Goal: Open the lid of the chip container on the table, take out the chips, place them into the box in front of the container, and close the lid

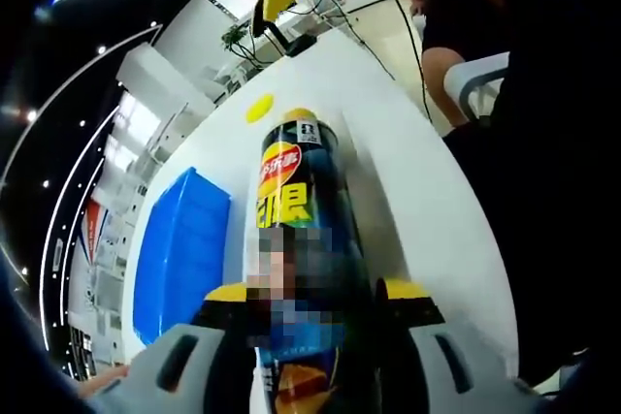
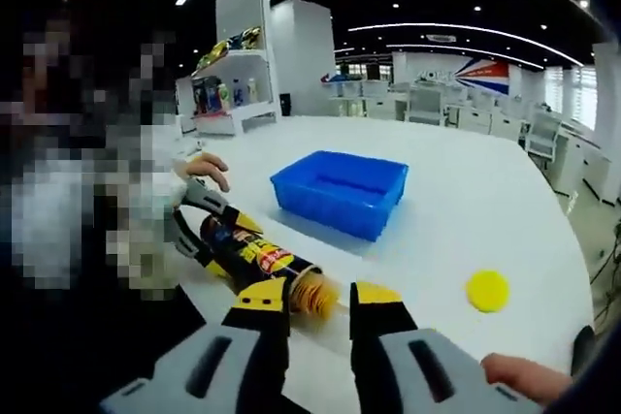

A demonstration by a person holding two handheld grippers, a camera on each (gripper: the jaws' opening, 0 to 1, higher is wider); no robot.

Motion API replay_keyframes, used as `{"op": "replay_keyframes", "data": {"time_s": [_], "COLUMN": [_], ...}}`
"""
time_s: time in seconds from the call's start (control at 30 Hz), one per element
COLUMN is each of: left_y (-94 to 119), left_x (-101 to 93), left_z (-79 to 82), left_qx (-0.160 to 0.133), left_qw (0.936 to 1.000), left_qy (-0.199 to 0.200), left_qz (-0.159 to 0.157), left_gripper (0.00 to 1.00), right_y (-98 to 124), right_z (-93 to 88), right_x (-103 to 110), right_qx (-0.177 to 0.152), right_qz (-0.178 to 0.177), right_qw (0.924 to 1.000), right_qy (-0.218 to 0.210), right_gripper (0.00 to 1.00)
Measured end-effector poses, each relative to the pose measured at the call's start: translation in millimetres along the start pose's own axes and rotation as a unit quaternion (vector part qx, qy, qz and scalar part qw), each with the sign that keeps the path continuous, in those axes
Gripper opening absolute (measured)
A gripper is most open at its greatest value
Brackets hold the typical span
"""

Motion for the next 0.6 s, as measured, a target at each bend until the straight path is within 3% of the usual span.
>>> {"op": "replay_keyframes", "data": {"time_s": [0.6], "left_y": [-1], "left_x": [-0.5], "left_z": [0.7], "left_qx": [-0.004], "left_qw": [1.0000], "left_qy": [0.001], "left_qz": [-0.001], "left_gripper": [0.49], "right_y": [-26], "right_z": [-42.8], "right_x": [-2], "right_qx": [0.048], "right_qz": [0.025], "right_qw": [0.9977], "right_qy": [-0.039], "right_gripper": [0.20]}}
Point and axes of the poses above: the point that each gripper's makers call its tool centre point, and the gripper's own axes: y roughly backward along the fingers, x roughly to its left, z roughly out of its top, the point moved 3 cm from there along y, roughly backward along the fingers, and after that the axes turned 6 degrees about -x, right-handed, at the moved point
